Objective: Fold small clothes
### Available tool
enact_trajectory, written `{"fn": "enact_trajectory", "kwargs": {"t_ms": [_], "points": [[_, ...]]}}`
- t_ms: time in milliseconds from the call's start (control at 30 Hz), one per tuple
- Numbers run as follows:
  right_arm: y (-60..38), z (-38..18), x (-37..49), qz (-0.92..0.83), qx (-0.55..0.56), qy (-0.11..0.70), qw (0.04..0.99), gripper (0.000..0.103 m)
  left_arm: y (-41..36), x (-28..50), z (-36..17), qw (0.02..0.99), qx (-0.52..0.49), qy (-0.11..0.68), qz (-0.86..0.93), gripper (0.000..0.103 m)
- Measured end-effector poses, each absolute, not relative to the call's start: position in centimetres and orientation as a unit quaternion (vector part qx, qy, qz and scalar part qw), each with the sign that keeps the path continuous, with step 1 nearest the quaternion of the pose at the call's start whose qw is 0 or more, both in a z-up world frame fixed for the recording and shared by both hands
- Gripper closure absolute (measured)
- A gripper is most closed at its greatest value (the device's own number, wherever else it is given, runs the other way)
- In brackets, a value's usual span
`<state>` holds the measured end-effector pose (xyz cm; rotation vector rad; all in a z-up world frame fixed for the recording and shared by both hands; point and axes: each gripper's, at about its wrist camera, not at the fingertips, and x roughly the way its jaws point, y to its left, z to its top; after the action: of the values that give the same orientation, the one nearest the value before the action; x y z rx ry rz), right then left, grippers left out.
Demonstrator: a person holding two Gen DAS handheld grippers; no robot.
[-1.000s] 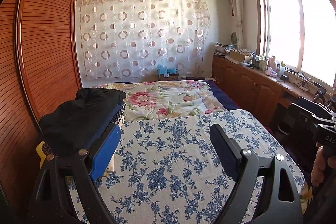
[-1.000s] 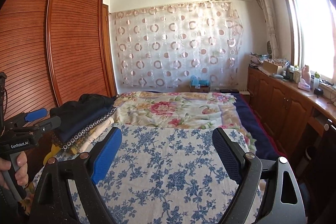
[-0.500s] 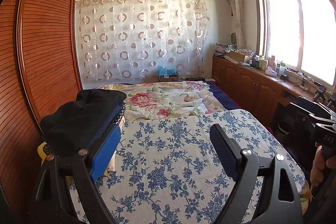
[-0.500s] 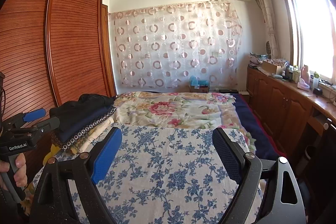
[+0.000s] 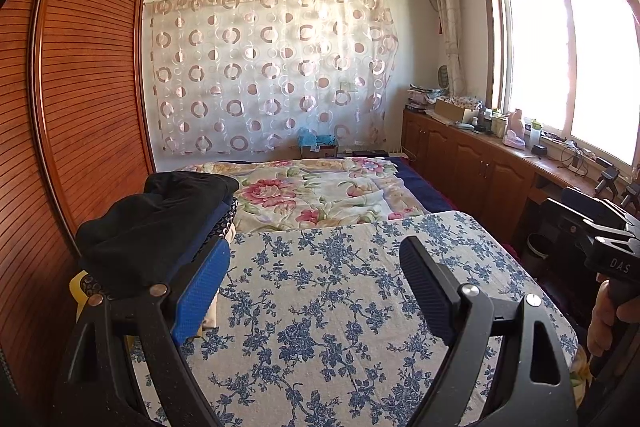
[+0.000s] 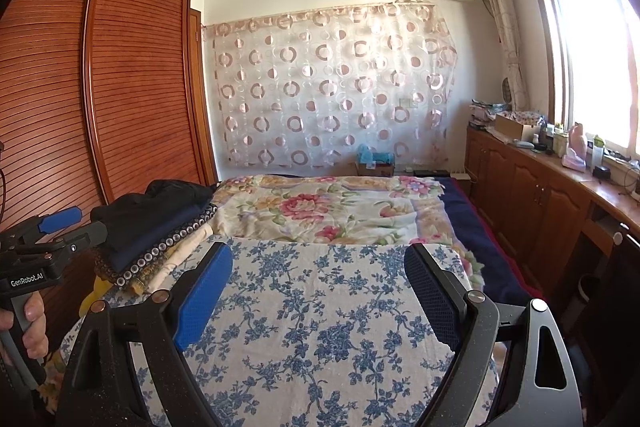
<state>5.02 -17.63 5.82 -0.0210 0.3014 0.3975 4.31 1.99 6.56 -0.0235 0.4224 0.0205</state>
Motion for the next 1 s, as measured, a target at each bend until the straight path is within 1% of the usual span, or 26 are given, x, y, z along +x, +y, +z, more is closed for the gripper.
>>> {"fn": "enact_trajectory", "kwargs": {"t_ms": [1000], "points": [[-18.16,6.00,4.91,0.199,-0.010,0.146,0.969,0.014,1.34,4.25,7.14,0.979,-0.012,0.205,0.009,0.016]]}}
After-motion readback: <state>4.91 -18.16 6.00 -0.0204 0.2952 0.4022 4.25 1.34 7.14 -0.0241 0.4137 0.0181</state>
